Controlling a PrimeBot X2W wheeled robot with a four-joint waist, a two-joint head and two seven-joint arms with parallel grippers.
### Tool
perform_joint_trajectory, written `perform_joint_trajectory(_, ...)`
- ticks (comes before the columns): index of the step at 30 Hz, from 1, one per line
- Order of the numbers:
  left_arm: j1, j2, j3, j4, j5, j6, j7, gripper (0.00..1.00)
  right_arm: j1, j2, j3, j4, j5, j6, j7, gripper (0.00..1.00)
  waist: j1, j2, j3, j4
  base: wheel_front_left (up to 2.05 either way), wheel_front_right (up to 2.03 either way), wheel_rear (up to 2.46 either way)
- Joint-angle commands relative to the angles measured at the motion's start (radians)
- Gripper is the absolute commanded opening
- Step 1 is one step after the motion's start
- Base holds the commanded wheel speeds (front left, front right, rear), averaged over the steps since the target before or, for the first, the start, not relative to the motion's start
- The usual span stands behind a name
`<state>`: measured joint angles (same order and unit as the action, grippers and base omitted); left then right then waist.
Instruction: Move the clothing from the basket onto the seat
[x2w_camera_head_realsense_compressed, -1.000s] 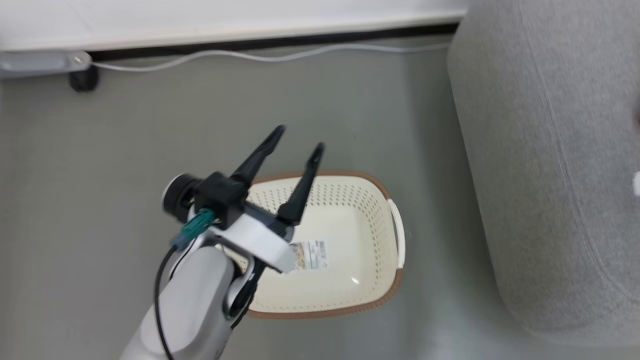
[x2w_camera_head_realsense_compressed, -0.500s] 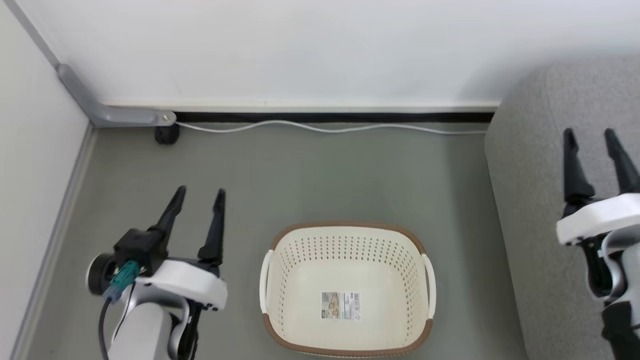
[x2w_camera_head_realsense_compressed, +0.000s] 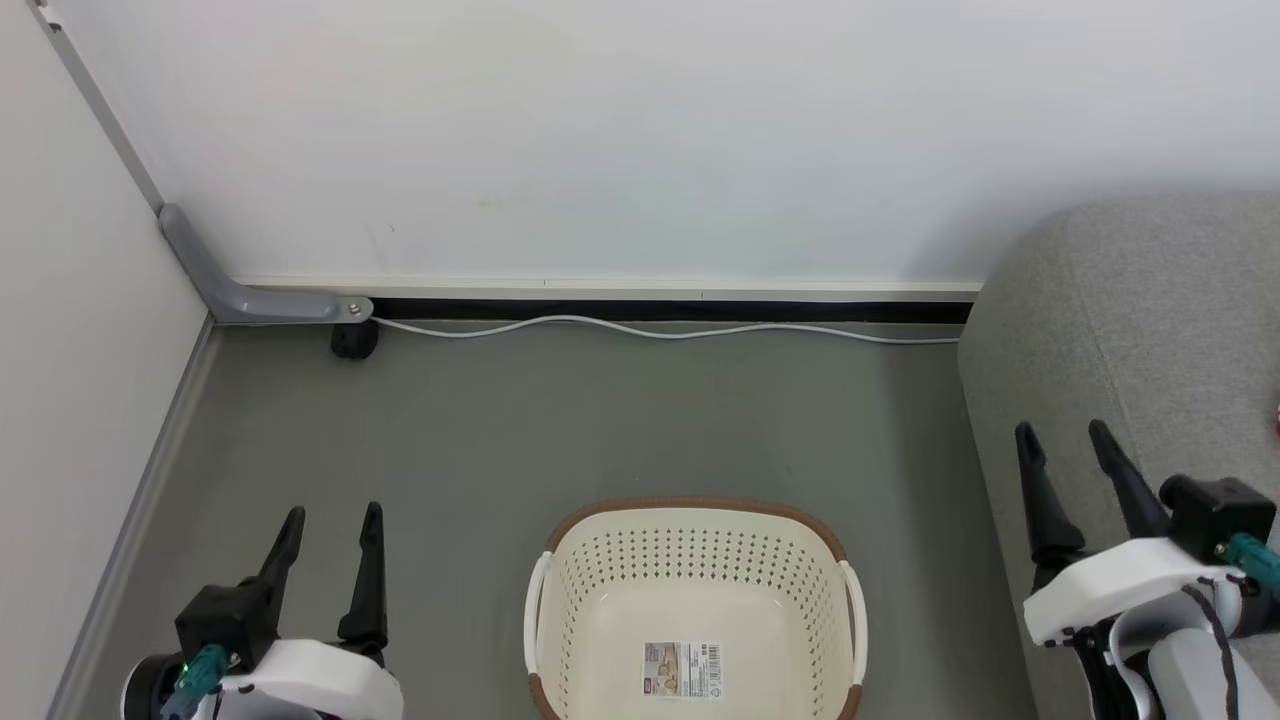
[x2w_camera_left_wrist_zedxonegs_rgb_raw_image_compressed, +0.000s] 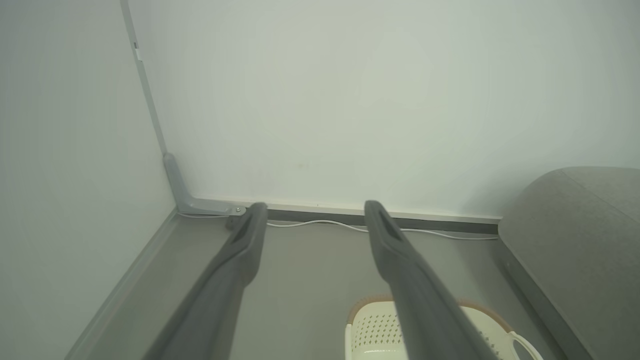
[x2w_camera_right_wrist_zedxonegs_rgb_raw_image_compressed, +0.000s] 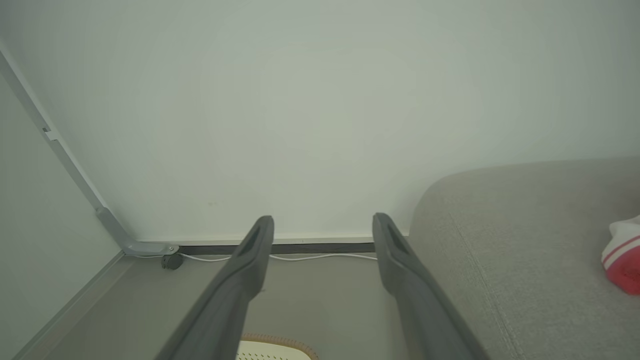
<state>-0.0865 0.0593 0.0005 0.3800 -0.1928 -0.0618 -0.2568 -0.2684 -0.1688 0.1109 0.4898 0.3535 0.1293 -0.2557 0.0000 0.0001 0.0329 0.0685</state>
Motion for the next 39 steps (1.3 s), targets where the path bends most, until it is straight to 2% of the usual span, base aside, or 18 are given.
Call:
perform_joint_trajectory(1,0.003,0.009,0.046,-0.032,0.003,-0.005,-0.005,1.0,0.015,0.0,0.024,-0.032,-0.012,0.001,-0.006,1.0,0.0,-0.0001,-0.009,-0.01,0.0,0.0,0.0)
perform_joint_trajectory(16,0.078,-0.008,0.084,-0.059,0.021,-0.013,-0.005,1.0,0.146,0.021,0.054,-0.08,-0.054,0.001,-0.006,1.0,0.0,-0.0001,-0.034,-0.042,0.0,0.0,0.0)
perform_joint_trajectory(24,0.092,-0.009,0.061,-0.078,0.009,-0.005,-0.005,1.0,0.146,0.015,0.072,-0.113,-0.072,0.001,-0.006,1.0,0.0,-0.0001,-0.035,-0.044,0.0,0.0,0.0)
perform_joint_trajectory(39,0.096,-0.009,0.039,-0.094,-0.009,0.011,-0.005,1.0,0.143,0.025,0.035,-0.123,-0.083,0.001,-0.006,1.0,0.0,-0.0001,-0.031,-0.053,0.0,0.0,0.0)
